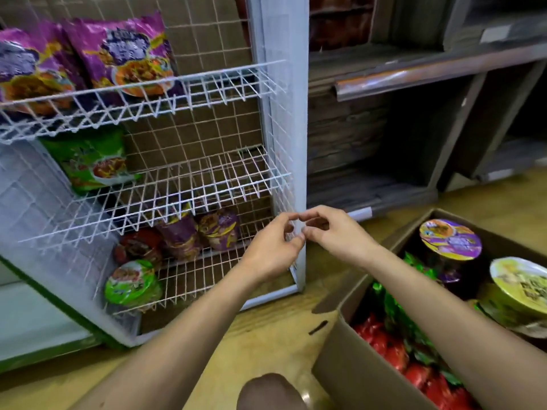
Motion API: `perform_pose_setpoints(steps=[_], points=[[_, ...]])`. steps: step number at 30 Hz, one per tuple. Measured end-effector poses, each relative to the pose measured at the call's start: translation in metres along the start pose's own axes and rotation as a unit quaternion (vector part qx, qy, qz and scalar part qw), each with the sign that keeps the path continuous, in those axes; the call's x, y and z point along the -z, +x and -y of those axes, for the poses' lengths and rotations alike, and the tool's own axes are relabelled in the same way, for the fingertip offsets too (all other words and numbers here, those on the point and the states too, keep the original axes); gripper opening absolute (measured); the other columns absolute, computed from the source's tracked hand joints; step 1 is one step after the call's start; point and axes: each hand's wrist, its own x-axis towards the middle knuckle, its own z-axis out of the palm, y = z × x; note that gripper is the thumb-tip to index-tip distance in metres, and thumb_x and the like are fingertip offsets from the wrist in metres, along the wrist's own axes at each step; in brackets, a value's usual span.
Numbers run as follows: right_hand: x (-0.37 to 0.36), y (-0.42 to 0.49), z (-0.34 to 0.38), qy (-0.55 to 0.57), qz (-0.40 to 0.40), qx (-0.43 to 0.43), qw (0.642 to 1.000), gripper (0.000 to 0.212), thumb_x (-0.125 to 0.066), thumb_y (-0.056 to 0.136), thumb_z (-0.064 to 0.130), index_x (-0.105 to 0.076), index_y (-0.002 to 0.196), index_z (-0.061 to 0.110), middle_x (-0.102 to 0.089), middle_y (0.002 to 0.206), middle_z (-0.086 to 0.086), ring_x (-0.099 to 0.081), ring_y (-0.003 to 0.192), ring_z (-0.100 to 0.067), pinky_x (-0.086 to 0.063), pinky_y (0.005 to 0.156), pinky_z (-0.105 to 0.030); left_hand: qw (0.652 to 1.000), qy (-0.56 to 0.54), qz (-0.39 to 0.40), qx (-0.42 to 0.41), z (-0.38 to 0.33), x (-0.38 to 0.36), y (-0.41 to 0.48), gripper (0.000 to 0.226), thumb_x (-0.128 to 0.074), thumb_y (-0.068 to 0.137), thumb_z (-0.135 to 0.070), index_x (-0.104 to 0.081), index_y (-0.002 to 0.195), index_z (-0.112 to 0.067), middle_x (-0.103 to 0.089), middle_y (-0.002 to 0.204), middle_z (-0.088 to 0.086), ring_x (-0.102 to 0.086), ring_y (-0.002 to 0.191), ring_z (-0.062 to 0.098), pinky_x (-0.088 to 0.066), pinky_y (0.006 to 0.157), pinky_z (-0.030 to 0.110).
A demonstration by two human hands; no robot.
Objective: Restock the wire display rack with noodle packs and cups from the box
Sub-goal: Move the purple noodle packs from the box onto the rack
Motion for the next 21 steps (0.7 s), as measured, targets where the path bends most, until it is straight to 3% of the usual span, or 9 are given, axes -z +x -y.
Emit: perform_pose_setpoints(steps=[4, 11, 16, 21], points=[[-0.015, 0.002, -0.032, -0.005, -0.022, -0.034, 0.999, 0.020, -0.071, 0.089, 0.027, -0.064, 0.104, 0.038, -0.071, 0.109, 0.007, -0.066, 0.105, -0.011, -0.053, 0.099, -0.044, 0.999, -0.015, 0.043, -0.004, 0.030, -0.025, 0.015, 0.047, -0.058, 0.100, -0.034, -0.045, 0.145, -0.033, -0.059, 0.134, 0.002, -0.059, 0.121, 0.019, -0.049, 0.100, 0.034], [-0.039, -0.001, -0.075, -0.015, -0.065, -0.116, 0.991, 0.026, -0.071, 0.091, 0.014, -0.068, 0.117, 0.017, -0.071, 0.111, 0.000, -0.067, 0.105, -0.015, -0.051, 0.101, -0.036, 0.994, -0.062, 0.086, -0.010, 0.075, -0.070, 0.038, 0.047, -0.059, 0.099, -0.027, -0.047, 0.144, -0.029, -0.061, 0.133, 0.004, -0.059, 0.122, 0.022, -0.047, 0.107, 0.040], [-0.047, -0.004, -0.099, -0.059, -0.115, -0.141, 0.982, 0.025, -0.070, 0.092, 0.014, -0.068, 0.117, 0.017, -0.069, 0.107, 0.003, -0.065, 0.101, -0.013, -0.051, 0.099, -0.033, 0.989, -0.076, 0.115, -0.048, 0.085, -0.092, 0.069, 0.051, -0.060, 0.099, -0.031, -0.044, 0.148, -0.031, -0.057, 0.141, 0.004, -0.055, 0.130, 0.023, -0.045, 0.110, 0.043], [-0.048, -0.008, -0.113, -0.088, -0.146, -0.176, 0.970, 0.026, -0.069, 0.093, 0.015, -0.067, 0.119, 0.014, -0.071, 0.108, -0.007, -0.067, 0.101, -0.021, -0.051, 0.098, -0.039, 0.987, -0.082, 0.129, -0.053, 0.089, -0.116, 0.086, 0.051, -0.059, 0.100, -0.030, -0.043, 0.148, -0.032, -0.057, 0.139, 0.004, -0.056, 0.126, 0.023, -0.046, 0.109, 0.042]])
